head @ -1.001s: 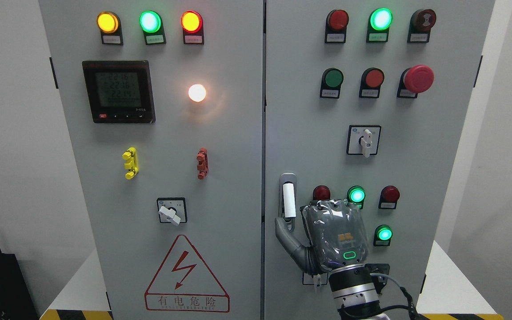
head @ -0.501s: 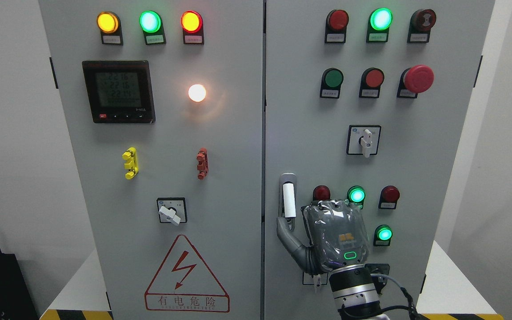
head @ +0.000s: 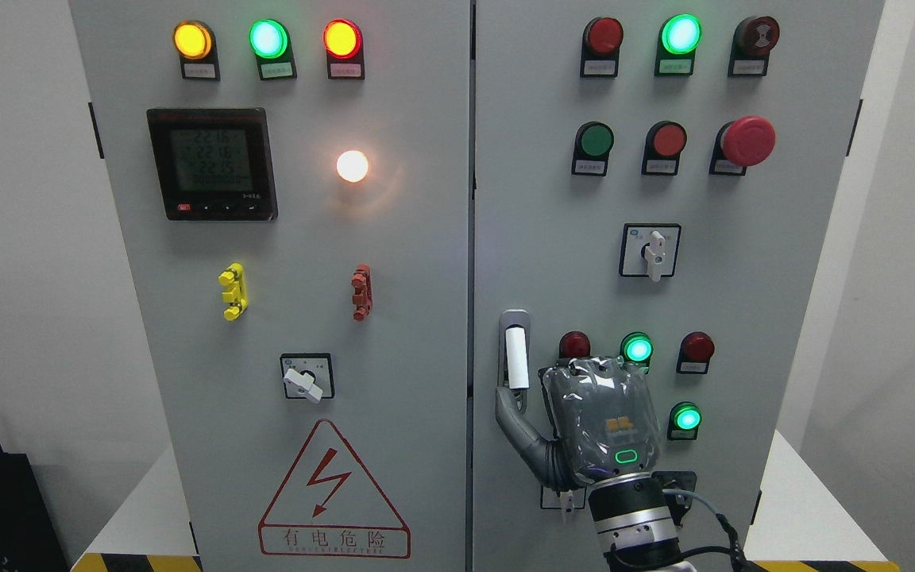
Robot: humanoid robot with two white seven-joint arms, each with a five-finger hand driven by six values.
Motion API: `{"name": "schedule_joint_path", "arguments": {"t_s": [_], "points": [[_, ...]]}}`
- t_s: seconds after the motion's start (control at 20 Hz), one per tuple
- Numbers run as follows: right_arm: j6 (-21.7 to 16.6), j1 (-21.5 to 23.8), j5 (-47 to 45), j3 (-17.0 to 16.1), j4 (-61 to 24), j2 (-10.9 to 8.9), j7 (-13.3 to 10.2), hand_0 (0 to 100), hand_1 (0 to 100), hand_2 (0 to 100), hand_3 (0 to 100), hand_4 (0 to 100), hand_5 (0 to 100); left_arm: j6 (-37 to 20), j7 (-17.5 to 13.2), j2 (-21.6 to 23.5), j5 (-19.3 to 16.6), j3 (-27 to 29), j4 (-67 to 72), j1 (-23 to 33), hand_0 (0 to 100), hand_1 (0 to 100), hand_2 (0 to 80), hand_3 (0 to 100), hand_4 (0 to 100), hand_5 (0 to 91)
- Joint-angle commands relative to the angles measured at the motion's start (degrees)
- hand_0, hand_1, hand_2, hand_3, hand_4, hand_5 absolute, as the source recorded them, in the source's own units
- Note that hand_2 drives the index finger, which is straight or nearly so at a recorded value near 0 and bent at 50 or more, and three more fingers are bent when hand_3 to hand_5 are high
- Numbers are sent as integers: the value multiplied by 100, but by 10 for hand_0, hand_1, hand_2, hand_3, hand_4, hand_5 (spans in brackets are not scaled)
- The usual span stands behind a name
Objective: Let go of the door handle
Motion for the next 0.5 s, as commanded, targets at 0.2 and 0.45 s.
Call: {"name": "schedule_joint_path", "arguments": {"t_s": [0.2, 0.45], "points": [[7, 5, 0, 3, -7, 0, -2, 482, 48, 1000, 1000, 1000, 960, 1, -4, 0, 6, 9, 62, -18, 120, 389, 0, 0, 0, 0], [25, 14, 0, 3, -15, 0, -2, 494, 52, 1000, 1000, 1000, 960, 1, -4, 0, -3, 9, 53, -18, 120, 389, 0, 0, 0, 0]]}}
